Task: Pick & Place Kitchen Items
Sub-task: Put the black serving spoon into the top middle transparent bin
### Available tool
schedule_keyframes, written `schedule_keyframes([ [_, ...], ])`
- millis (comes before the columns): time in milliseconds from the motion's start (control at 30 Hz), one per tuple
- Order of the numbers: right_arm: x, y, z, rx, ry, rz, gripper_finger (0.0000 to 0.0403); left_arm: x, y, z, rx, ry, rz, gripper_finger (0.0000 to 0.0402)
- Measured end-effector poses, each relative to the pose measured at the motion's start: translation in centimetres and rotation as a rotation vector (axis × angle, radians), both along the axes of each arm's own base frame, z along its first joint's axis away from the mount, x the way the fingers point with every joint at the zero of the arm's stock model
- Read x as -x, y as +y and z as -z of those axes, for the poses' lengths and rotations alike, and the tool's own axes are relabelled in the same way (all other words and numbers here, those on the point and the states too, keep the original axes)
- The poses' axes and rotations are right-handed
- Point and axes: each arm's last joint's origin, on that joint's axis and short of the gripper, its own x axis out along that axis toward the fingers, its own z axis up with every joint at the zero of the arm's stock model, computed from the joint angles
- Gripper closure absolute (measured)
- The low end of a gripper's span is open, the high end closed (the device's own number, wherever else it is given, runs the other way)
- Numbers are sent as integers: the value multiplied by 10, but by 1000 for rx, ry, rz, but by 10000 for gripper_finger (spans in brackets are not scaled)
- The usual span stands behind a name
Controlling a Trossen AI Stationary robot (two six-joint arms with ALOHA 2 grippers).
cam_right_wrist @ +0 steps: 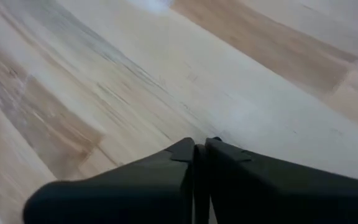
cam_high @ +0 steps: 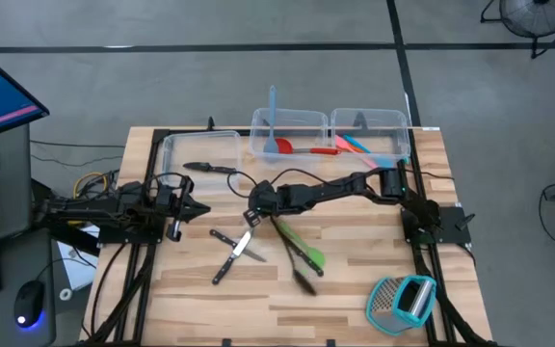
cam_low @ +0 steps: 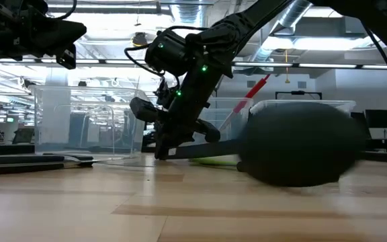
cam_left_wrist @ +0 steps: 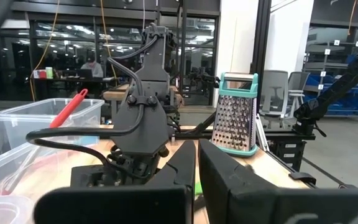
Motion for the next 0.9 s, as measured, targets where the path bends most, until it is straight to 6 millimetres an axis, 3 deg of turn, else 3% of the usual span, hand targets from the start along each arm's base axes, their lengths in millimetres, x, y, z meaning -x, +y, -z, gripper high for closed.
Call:
schedule_keyframes([
  [233,2,-6,-14,17,-8,-22,393,0,0,0,0,-4,0,400],
  [500,8,-5,-93,144,-208,-55,394,-1,0,0,0,2,0,400],
  [633,23,-3,-161,272,-369,-83,394,-1,0,0,0,0,0,400],
  [900,84,-2,-296,677,-698,-162,394,-1,0,-1,-1,-7,0,400],
])
